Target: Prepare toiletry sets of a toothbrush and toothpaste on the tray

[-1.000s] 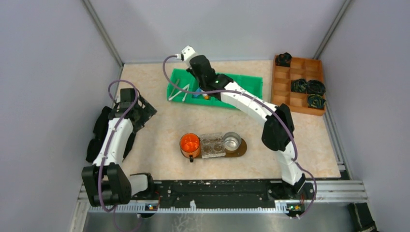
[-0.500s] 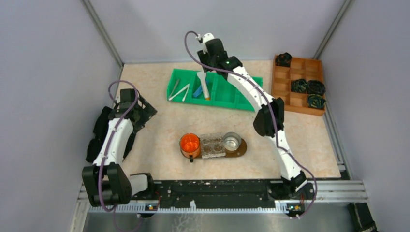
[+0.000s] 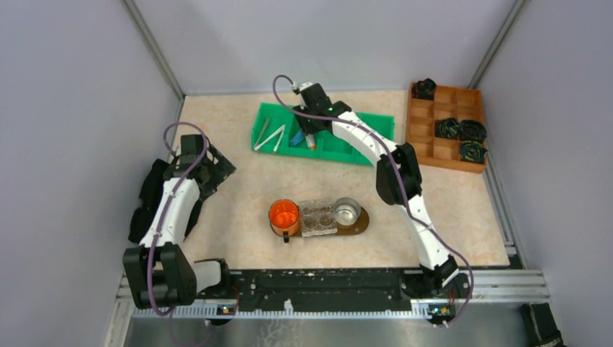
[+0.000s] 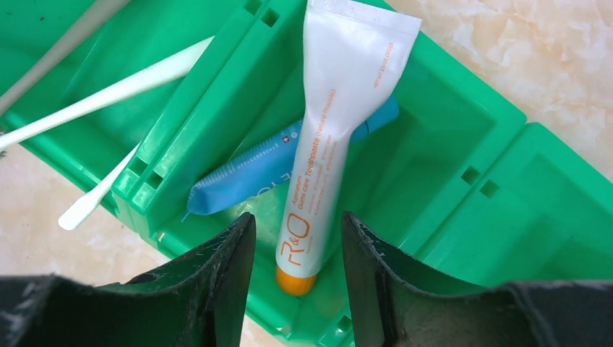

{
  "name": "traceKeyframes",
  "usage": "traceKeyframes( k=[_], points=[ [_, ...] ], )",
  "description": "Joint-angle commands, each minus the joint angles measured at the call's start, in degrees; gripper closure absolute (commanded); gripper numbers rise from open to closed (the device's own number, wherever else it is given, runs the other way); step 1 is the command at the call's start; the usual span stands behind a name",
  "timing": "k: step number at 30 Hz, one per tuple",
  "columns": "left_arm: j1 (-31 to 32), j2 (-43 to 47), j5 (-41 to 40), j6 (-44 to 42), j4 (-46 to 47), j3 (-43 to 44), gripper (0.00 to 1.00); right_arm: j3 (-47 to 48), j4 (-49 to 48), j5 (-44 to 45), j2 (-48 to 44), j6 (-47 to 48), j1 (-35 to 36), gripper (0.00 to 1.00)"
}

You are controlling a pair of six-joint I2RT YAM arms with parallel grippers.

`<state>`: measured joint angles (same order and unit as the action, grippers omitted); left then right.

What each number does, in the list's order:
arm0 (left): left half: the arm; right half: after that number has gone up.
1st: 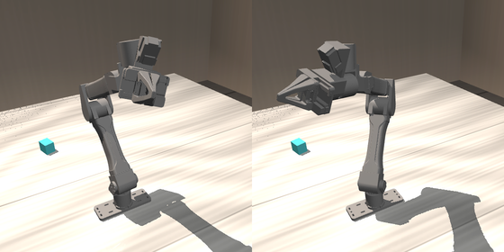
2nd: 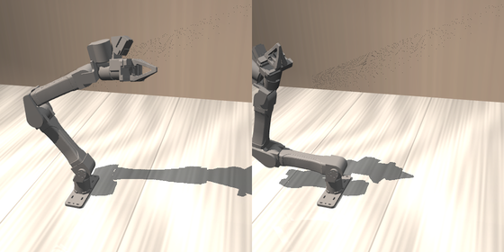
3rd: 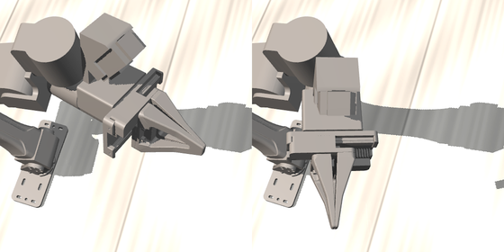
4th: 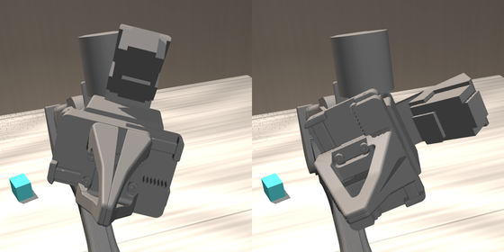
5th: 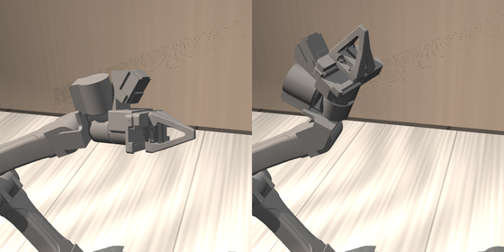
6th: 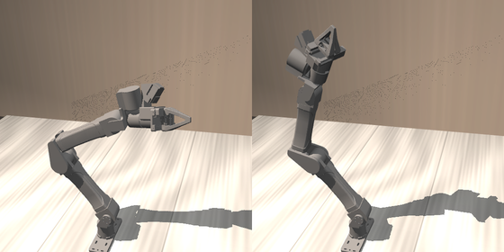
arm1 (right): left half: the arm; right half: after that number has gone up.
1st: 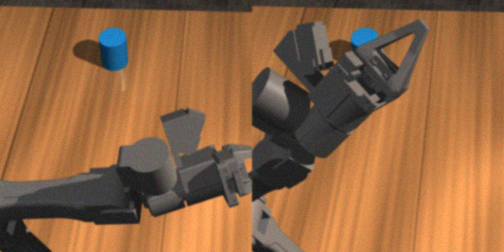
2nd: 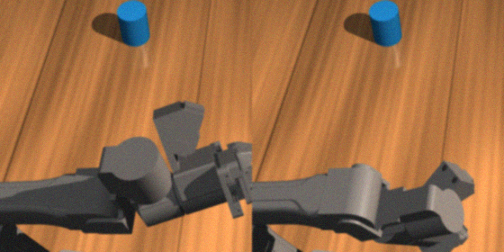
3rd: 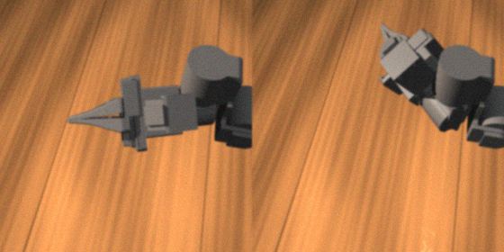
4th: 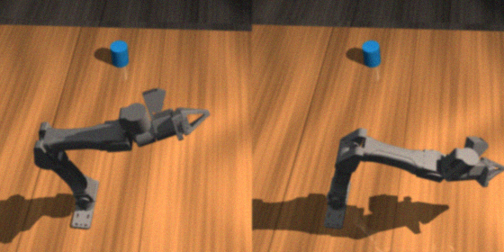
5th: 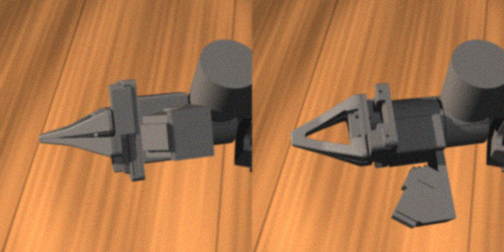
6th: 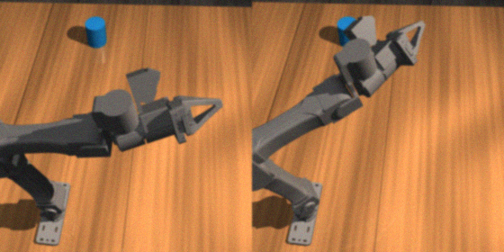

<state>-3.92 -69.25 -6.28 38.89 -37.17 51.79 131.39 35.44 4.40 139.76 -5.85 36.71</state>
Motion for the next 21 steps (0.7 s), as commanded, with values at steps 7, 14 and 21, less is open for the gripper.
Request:
traceKeyframes(
  k=[7, 14, 21],
  points=[
    [-0.37, 0.9, 1.08, -0.85, 0.87, -1.25, 0.01, 2.92, -1.63, 5.9, -1.24, -2.66, 0.59, 0.51],
    [-0.38, 1.46, 2.33, -0.9, 1.13, -1.64, 0.01, 2.73, -4.48, 6.59, 0.22, -4.02, 0.82, 0.51],
    [-0.33, 2.19, 3.53, -1.08, 1.6, -2.94, 0.01, 0.13, -9.23, 5.38, -0.4, -4.08, 1.9, 0.51]
  ],
)
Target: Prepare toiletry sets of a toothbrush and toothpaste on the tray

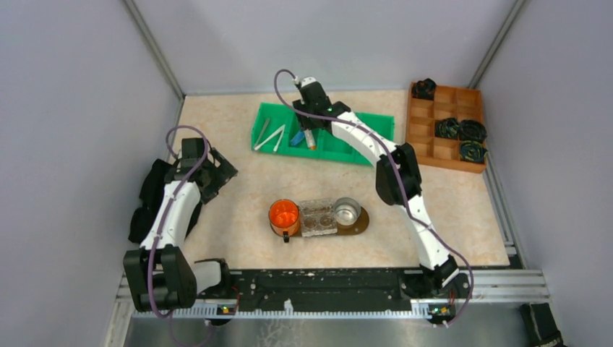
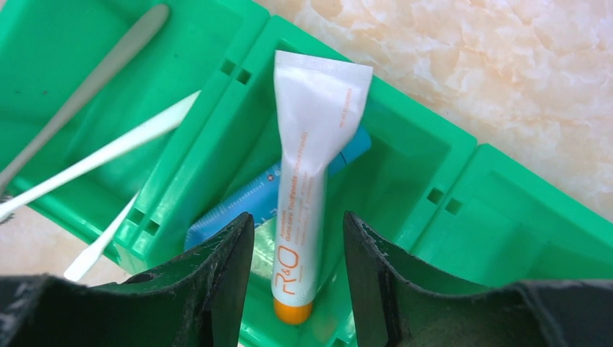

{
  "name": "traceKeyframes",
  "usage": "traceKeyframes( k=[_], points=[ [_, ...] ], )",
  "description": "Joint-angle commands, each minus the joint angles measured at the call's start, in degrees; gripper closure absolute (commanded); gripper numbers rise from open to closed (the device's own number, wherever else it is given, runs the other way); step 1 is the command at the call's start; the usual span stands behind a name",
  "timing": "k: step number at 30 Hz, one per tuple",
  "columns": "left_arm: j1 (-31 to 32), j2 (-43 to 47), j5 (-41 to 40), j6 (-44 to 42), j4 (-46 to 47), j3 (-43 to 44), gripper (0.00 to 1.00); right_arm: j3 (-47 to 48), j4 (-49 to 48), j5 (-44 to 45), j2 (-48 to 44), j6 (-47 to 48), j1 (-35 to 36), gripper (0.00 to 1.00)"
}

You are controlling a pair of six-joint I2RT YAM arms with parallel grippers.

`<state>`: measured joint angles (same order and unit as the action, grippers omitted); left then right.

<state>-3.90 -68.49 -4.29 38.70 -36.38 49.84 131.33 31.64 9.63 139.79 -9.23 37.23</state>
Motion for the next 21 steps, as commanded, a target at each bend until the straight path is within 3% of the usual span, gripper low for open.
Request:
traceKeyframes(
  k=[1, 8, 21],
  points=[
    [-0.34, 1.47, 1.69, -0.94, 0.91, -1.12, 0.01, 1.02, -5.22, 0.18, 0.02, -0.88, 1.42, 0.51],
    [-0.36, 2.0, 2.52, -1.09, 0.75, -1.47, 0.01, 9.44, 0.7, 0.7, 5.66, -1.3, 1.42, 0.51],
    [-0.32, 2.77, 3.23, -1.28, 0.75, -1.69, 0.01, 7.53, 2.07, 4.51, 6.56, -2.14, 0.66, 0.52]
  ],
)
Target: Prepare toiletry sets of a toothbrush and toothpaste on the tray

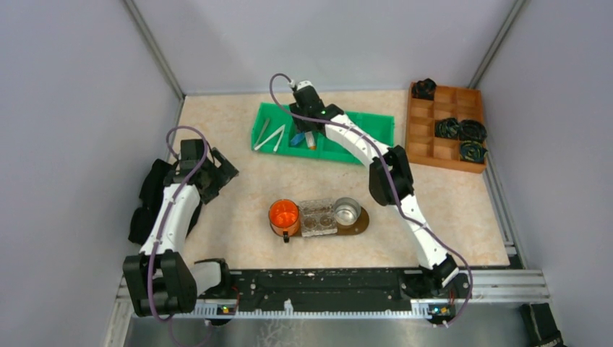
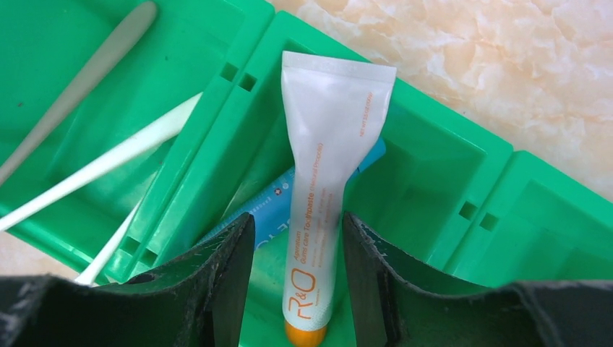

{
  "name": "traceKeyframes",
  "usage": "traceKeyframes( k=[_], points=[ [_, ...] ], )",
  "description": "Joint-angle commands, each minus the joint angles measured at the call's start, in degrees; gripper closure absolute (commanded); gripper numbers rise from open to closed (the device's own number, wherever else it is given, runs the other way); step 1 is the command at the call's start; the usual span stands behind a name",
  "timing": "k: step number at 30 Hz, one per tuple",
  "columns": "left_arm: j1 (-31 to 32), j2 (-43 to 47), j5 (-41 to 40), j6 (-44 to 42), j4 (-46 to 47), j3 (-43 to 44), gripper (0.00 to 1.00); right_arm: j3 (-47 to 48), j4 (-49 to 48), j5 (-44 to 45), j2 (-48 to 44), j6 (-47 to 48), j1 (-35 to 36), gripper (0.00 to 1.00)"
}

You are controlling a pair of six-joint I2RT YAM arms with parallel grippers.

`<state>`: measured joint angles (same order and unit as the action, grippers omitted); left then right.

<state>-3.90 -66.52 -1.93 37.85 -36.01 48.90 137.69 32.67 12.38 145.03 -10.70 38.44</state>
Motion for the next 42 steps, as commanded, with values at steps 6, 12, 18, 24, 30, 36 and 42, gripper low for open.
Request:
traceKeyframes(
  k=[6, 12, 18, 24, 30, 36, 42],
  points=[
    [-0.32, 0.95, 0.87, -0.43, 0.31, -0.67, 0.01, 3.51, 2.94, 1.26, 3.95, -0.99, -1.26, 0.61],
    [-0.36, 0.66, 1.22, -0.47, 0.29, -0.58, 0.02, 3.31, 4.02, 0.43, 4.81, -0.7, -1.69, 0.82],
    [-0.34, 0.41, 1.37, -0.46, 0.35, -0.32, 0.02, -7.24, -0.91, -0.39, -0.92, 0.92, -1.57, 0.95],
    [-0.38, -0.15, 3.22, -0.4, 0.27, -0.08, 0.02, -21.2, -8.95, -0.78, -10.3, 4.36, -0.24, 0.99],
    [-0.35, -0.13, 4.52, -0.56, 0.08, 0.24, 0.03, -28.58, -15.17, -2.67, -17.98, 4.96, -0.18, 1.0],
    [-0.38, 0.57, 4.37, -0.72, -0.29, 0.51, 0.03, -34.13, -22.16, -5.9, -24.93, 4.99, -0.1, 1.0],
    [-0.32, 0.89, 4.09, -0.99, -0.66, 0.58, 0.03, -39.13, -27.48, -7.67, -30.67, 4.1, 0.14, 1.0]
  ],
)
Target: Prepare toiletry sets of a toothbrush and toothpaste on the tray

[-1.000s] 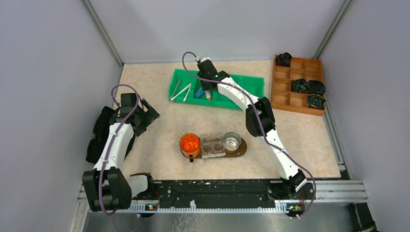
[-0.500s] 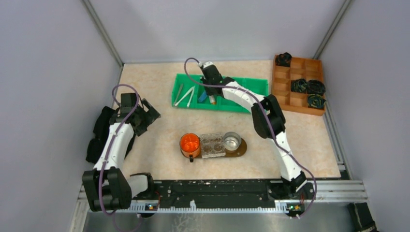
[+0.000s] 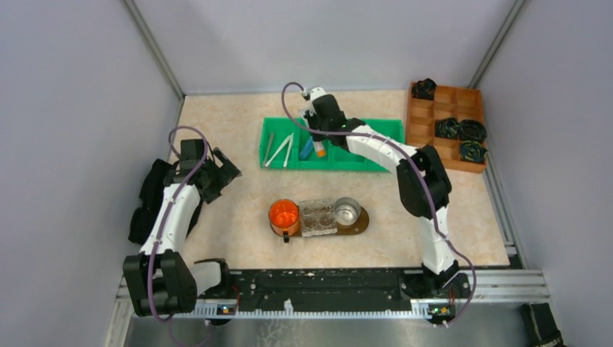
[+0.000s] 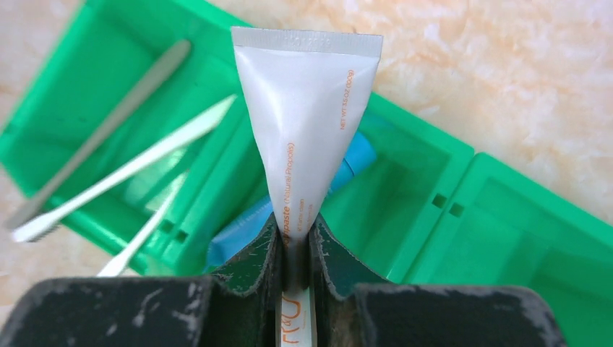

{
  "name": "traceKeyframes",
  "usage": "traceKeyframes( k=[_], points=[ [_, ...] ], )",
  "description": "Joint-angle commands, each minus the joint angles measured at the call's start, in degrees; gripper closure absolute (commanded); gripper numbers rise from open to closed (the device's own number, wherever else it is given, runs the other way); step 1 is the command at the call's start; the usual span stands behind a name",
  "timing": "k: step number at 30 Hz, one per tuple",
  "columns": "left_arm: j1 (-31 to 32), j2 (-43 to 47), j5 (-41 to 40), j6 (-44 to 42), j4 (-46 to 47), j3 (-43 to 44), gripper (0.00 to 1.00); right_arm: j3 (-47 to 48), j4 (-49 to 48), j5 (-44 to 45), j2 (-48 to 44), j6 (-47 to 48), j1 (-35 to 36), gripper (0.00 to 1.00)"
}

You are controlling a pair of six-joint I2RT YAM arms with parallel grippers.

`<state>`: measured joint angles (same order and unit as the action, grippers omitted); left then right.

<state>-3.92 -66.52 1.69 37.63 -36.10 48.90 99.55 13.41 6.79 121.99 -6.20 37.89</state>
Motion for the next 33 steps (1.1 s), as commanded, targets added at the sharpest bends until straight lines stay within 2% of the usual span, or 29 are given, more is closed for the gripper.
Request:
traceKeyframes(
  k=[1, 11, 21, 25, 30, 33],
  points=[
    [-0.37, 0.87, 0.43, -0.75, -0.62, 0.64, 0.03, -1.93, -8.94, -2.2, -8.65, -0.55, 0.69, 1.0],
    [-0.38, 0.76, 1.24, -0.1, -0.41, 0.26, 0.03, -15.19, -17.37, -8.37, -24.27, -2.4, 0.93, 0.99],
    [-0.22, 2.59, 4.72, -0.97, 2.66, -1.99, 0.02, -41.9, -38.07, -18.49, -44.49, -8.18, 1.08, 0.98],
    [-0.25, 3.53, 4.98, -1.65, 3.15, -2.48, 0.02, -49.1, -42.85, -20.41, -48.74, -9.33, 1.54, 0.97],
    [-0.21, 4.16, 5.96, -3.21, 4.43, -3.39, 0.02, -59.01, -56.73, -25.96, -52.14, -10.46, 2.54, 1.0],
    [-0.27, 5.32, 6.12, -3.45, 5.05, -4.33, 0.02, -61.6, -58.91, -25.5, -53.99, -8.89, 4.81, 1.0]
  ],
)
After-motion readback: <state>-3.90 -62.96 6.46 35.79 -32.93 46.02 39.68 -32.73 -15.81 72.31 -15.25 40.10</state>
